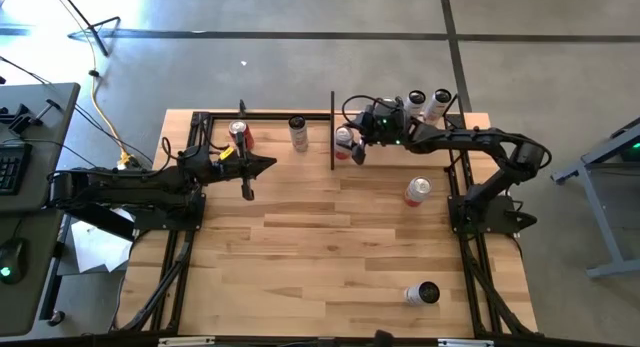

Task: Place canned beverage on shelf
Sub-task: Put the left white and orange soda can on the shelf

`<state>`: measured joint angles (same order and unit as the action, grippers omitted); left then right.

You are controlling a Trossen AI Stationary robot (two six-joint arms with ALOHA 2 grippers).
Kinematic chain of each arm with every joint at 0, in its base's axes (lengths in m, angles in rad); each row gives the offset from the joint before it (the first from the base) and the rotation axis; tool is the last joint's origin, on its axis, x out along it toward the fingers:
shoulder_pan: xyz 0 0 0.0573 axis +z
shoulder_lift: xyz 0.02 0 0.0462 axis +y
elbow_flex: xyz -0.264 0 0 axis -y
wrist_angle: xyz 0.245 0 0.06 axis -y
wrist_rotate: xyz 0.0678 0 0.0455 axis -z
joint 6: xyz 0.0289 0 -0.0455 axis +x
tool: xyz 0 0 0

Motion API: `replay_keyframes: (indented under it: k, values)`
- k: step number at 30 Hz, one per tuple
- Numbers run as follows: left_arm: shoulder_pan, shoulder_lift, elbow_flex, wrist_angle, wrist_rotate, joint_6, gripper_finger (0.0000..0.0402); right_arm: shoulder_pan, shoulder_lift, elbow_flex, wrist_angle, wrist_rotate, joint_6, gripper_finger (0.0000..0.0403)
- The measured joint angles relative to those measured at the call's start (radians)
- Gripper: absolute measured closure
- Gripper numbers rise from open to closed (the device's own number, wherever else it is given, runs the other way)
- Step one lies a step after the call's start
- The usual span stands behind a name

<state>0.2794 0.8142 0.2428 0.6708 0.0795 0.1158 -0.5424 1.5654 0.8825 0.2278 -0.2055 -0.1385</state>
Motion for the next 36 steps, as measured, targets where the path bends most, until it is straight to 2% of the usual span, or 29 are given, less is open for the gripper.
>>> replay_keyframes:
  k: [6,16,27,36]
  values:
    - [0.0,0.0,0.0,0.0,0.0,0.0,0.0401,0.013,-0.002,0.001,0.001,0.105,0.061,0.0139]
    - [0.0,0.0,0.0,0.0,0.0,0.0,0.0401,-0.006,-0.001,-0.003,0.036,0.405,0.141,0.0139]
    - [0.0,0.0,0.0,0.0,0.0,0.0,0.0401,-0.108,0.002,-0.003,0.096,0.417,0.219,0.0142]
    - [0.0,0.0,0.0,0.008,0.0,0.0,0.0401,-0.11,0.022,-0.002,0.136,0.418,0.25,0.0142]
